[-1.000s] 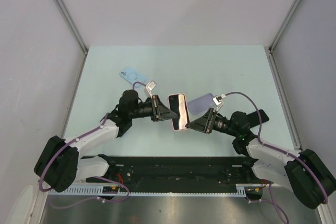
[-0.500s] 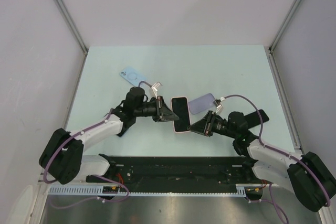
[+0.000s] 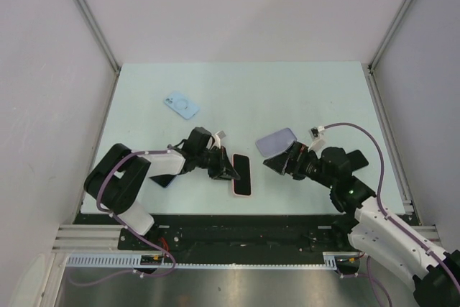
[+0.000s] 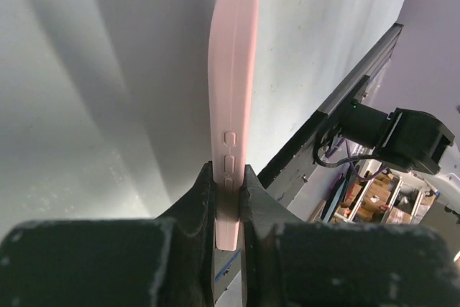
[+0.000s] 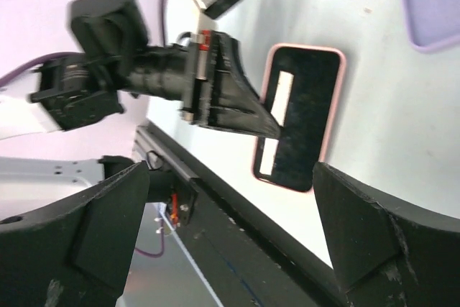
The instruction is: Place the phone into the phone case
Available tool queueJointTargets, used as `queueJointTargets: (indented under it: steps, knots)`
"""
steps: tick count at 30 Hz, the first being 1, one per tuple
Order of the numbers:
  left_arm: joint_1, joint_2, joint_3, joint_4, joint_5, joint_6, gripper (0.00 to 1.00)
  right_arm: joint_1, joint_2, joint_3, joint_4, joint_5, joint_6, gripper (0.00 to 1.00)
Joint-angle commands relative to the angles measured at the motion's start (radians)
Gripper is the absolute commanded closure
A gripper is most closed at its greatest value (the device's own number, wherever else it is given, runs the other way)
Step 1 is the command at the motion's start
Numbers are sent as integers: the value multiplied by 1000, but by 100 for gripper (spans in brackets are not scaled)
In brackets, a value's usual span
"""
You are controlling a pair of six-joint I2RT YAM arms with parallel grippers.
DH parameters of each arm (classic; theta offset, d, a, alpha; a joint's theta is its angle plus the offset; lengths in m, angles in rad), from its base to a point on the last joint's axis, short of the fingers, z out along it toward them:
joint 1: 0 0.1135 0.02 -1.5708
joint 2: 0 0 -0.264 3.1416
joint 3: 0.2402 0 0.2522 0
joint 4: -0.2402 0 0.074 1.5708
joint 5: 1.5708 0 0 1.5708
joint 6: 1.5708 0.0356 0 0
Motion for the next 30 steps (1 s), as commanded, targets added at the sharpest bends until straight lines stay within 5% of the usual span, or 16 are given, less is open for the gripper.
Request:
queueJointTargets:
  steps: [1, 8, 17, 25, 26, 27, 30]
  knots:
    - [-14, 25, 47, 87, 12, -3, 100, -7, 6, 22, -120, 61, -40, 0]
    - [-26, 39, 50, 48, -34, 6, 95, -30, 33, 25, -146, 58, -43, 0]
    - [-27, 1, 76, -109, -145, 40, 61, -72, 29, 26, -178, 55, -48, 1]
    - [-27, -140, 112, -308, -309, 48, 42, -93, 43, 26, -213, 45, -45, 1]
    - [-27, -154, 135, -339, -345, 49, 16, -95, 44, 26, -213, 50, -53, 1]
    - [-24, -179, 152, -370, -428, 46, 6, -96, 47, 28, -216, 55, -60, 1]
    - [3, -191, 235, -508, -594, 52, 0, -98, 53, 29, -244, 84, -79, 1]
